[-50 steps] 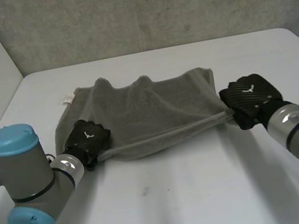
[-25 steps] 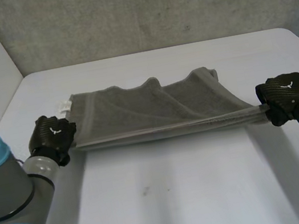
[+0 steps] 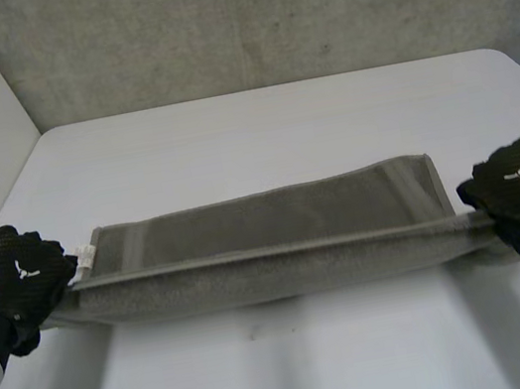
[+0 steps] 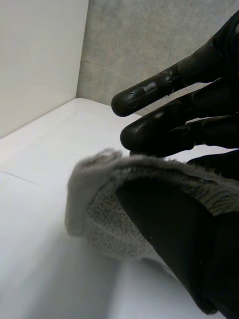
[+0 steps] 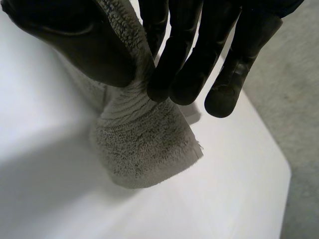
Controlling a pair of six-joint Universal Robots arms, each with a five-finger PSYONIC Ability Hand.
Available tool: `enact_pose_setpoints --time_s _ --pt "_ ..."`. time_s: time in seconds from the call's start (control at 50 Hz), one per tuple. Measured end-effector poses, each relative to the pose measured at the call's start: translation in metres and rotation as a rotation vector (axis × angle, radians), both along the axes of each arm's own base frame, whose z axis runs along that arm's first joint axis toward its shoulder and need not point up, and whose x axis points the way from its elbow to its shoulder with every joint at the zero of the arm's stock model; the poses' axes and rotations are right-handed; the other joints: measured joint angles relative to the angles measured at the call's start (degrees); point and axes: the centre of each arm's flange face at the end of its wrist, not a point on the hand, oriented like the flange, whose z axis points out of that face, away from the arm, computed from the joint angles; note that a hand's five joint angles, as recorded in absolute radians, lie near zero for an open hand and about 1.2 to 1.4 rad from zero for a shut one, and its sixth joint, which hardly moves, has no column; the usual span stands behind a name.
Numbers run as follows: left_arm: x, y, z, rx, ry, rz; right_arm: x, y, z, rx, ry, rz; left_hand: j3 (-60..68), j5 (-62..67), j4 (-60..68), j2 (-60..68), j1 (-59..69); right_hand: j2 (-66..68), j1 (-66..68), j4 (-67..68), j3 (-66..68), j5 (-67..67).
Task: Fold the towel.
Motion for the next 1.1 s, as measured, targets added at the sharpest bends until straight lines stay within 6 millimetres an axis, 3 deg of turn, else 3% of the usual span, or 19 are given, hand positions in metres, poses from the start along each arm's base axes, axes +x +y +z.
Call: enact_pose_setpoints --time_s 0.12,0.22,0.34,0.42,0.52,0.6,0.66,0.72,0.78,0.82,0.92,0.98,1.02,1.1 --pt "-0.002 -0.020 -0.011 0.041 0.034 -0.038 0.007 -0.030 -0.010 -0.055 -0.009 0.007 0.00 0.10 0.00 0.01 0.22 0.00 0.00 0.00 0.00 0.00" --pt "-0.013 -0.046 -0.027 0.080 0.045 -0.063 0.025 -0.056 -0.027 -0.068 -0.008 0.047 0.00 0.10 0.00 0.00 0.48 0.00 0.00 0.00 0.00 0.17" --pt "-0.019 -0.078 -0.045 0.112 0.031 -0.013 0.044 -0.075 -0.048 -0.043 0.014 0.070 0.00 0.10 0.00 0.01 0.48 0.00 0.00 0.00 0.00 0.23" --pt "-0.019 -0.088 -0.051 0.123 0.020 0.016 0.048 -0.081 -0.056 -0.027 0.029 0.063 0.00 0.10 0.00 0.00 0.48 0.00 0.00 0.00 0.00 0.23" --pt "-0.021 -0.095 -0.056 0.128 0.016 0.020 0.051 -0.091 -0.060 -0.034 0.035 0.058 0.00 0.10 0.00 0.00 0.48 0.00 0.00 0.00 0.00 0.23" --pt "-0.029 -0.112 -0.055 0.085 0.022 -0.001 0.057 -0.113 -0.052 -0.102 0.023 0.052 0.01 0.10 0.01 0.01 0.48 0.00 0.00 0.00 0.00 0.23" --pt "-0.044 -0.136 -0.043 -0.008 0.043 -0.029 0.065 -0.140 -0.036 -0.211 -0.001 0.041 0.01 0.10 0.01 0.01 0.48 0.00 0.00 0.00 0.00 0.23" --pt "-0.060 -0.164 -0.017 -0.144 0.094 -0.046 0.075 -0.168 -0.006 -0.373 -0.047 0.027 0.02 0.10 0.01 0.01 0.48 0.00 0.00 0.00 0.00 0.23" --pt "-0.073 -0.192 0.030 -0.328 0.222 -0.034 0.085 -0.189 0.038 -0.574 -0.121 0.013 0.02 0.10 0.02 0.02 0.49 0.00 0.00 0.00 0.00 0.23" --pt "-0.078 -0.206 0.079 -0.477 0.388 -0.019 0.090 -0.195 0.080 -0.735 -0.203 0.005 0.03 0.10 0.02 0.02 0.51 0.00 0.00 0.00 0.00 0.23" --pt "-0.072 -0.203 0.163 -0.656 0.714 -0.038 0.089 -0.186 0.146 -0.953 -0.363 0.005 0.03 0.10 0.02 0.02 0.51 0.00 0.00 0.00 0.00 0.23" --pt "-0.068 -0.197 0.177 -0.657 0.797 -0.044 0.088 -0.179 0.157 -0.961 -0.397 0.011 0.03 0.10 0.02 0.02 0.51 0.00 0.00 0.00 0.00 0.31" --pt "-0.065 -0.195 0.175 -0.631 0.815 -0.037 0.088 -0.175 0.154 -0.929 -0.397 0.014 0.03 0.10 0.02 0.02 0.51 0.00 0.00 0.00 0.00 0.31" --pt "-0.059 -0.193 0.139 -0.494 0.791 0.015 0.087 -0.169 0.118 -0.753 -0.346 0.018 0.03 0.10 0.02 0.02 0.51 0.00 0.00 0.00 0.00 0.31"
